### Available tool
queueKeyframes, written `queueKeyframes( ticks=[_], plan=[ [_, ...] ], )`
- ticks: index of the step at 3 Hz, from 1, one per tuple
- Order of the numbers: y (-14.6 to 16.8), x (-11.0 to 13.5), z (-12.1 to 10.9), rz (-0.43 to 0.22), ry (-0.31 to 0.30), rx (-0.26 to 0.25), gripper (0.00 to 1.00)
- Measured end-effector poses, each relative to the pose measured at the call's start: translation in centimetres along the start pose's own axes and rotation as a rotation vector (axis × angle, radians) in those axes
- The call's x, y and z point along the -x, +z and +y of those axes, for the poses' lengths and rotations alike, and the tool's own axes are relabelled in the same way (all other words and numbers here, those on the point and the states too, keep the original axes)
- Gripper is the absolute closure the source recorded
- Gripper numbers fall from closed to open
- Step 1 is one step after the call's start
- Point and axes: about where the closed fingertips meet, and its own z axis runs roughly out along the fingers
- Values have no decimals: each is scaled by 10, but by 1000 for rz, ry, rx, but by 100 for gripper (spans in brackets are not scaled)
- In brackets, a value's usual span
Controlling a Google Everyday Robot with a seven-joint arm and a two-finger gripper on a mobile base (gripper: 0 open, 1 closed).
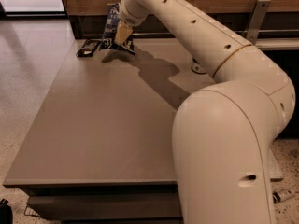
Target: Move blue chip bag near rxbar chocolate
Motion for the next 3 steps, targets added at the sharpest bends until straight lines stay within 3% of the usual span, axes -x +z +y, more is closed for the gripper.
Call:
queueKeyframes(
  ticks=[3],
  plan=[
    [12, 0, 9, 3, -3, 20, 0]
  ],
)
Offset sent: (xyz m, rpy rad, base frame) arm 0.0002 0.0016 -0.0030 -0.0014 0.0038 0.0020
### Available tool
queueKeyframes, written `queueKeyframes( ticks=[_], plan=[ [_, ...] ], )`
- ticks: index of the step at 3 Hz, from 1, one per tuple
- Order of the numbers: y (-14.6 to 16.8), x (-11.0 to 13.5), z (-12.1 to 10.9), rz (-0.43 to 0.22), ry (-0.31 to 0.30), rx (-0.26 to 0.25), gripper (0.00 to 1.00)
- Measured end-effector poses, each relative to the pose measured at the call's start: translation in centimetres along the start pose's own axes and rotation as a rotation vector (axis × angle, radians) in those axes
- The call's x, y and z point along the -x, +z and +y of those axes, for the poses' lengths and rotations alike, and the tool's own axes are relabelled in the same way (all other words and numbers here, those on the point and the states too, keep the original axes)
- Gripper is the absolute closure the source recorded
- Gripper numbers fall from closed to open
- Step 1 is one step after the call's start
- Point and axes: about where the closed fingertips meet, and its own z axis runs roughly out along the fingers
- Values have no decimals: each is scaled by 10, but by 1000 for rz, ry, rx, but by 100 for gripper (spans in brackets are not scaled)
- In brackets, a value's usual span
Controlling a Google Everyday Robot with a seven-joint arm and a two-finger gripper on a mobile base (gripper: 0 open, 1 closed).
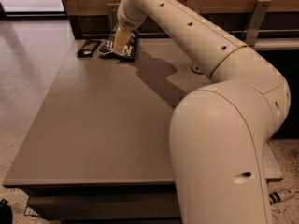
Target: Move blue chip bag near rxbar chocolate
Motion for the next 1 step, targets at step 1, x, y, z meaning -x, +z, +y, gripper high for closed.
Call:
queueKeyframes(
  ticks=[1],
  plan=[
    [0, 0, 0, 0, 0, 0, 0]
  ],
)
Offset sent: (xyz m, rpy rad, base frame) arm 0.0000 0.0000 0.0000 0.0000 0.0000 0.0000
